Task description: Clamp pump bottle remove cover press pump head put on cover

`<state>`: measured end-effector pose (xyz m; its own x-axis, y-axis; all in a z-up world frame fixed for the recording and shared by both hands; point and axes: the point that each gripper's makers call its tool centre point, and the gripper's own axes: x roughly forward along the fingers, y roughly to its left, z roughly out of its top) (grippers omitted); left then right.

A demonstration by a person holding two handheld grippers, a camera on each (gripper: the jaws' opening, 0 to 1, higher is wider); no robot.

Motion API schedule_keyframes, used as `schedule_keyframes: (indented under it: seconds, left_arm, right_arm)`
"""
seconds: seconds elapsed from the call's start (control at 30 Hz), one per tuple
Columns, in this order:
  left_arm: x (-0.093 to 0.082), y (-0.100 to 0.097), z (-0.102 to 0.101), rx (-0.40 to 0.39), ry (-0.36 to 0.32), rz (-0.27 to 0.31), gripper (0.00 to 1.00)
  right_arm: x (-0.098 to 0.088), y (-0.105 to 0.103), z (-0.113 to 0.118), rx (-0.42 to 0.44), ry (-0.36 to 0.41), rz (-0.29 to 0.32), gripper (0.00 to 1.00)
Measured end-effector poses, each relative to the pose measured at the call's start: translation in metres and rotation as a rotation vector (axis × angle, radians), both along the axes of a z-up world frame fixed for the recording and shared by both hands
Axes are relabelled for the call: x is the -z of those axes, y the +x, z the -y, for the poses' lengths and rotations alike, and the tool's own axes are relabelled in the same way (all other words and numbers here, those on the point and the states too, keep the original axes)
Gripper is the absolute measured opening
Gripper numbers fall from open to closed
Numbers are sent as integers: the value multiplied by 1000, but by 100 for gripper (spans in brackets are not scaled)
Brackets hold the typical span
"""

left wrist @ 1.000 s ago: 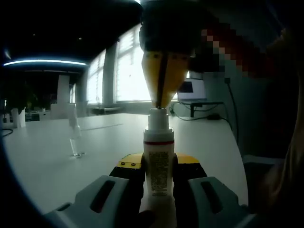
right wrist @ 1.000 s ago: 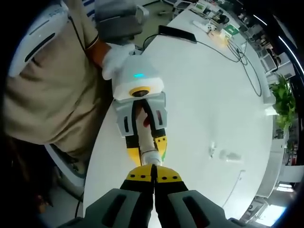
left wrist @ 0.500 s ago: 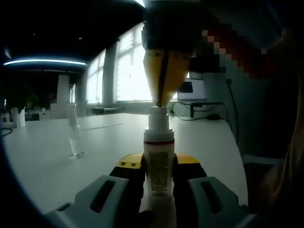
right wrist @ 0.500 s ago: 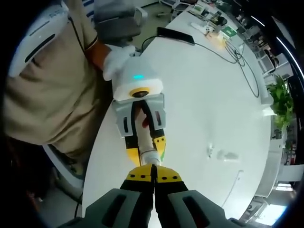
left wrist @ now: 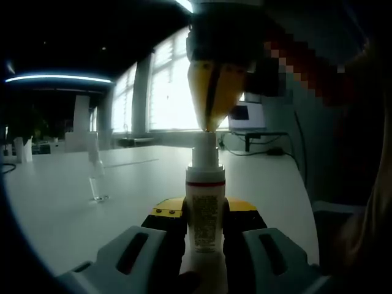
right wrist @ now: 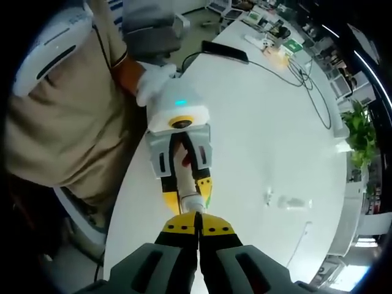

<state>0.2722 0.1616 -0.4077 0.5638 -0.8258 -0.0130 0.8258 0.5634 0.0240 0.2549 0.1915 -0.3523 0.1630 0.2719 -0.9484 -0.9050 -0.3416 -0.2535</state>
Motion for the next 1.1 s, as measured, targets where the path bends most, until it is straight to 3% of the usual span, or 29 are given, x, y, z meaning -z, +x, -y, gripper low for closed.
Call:
schedule_keyframes:
  seconds: [1.1]
  left_arm:
    - [0, 0, 0, 1, 1, 0, 13]
  right_arm:
    - [0, 1, 0, 13, 9, -6, 0]
